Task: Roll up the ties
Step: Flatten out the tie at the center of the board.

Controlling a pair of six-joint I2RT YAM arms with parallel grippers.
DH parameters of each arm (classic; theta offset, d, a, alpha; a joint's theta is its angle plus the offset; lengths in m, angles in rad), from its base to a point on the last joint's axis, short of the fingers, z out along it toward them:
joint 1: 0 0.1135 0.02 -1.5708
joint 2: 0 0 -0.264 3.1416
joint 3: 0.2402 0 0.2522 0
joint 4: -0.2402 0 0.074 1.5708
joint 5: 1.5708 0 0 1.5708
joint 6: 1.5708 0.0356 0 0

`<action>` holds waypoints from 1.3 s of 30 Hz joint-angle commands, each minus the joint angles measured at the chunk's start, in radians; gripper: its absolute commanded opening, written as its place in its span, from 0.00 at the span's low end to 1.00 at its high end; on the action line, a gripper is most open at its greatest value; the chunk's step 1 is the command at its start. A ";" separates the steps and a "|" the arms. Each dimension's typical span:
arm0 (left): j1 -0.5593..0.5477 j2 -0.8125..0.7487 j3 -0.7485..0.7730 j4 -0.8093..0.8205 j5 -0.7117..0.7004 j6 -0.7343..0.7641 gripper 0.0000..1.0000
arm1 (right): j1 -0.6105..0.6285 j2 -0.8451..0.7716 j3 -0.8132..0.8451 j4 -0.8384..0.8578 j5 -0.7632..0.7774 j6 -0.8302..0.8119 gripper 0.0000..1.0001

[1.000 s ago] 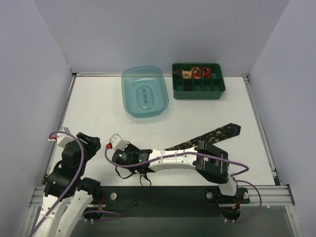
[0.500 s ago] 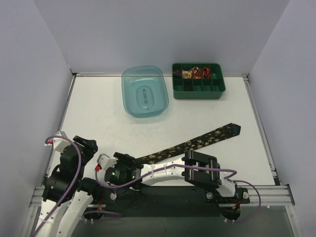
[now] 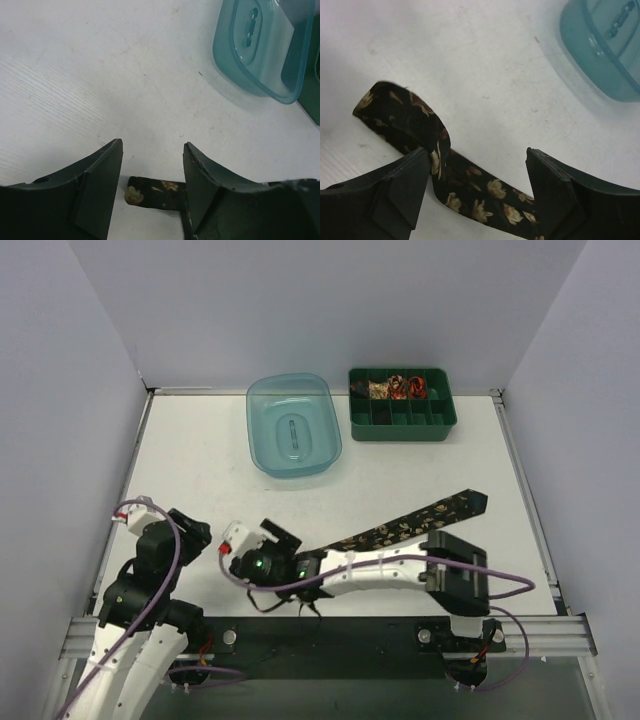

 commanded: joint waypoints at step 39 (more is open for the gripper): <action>0.007 0.123 -0.144 0.298 0.206 0.067 0.49 | -0.778 -0.030 0.137 -0.415 -0.489 0.573 0.81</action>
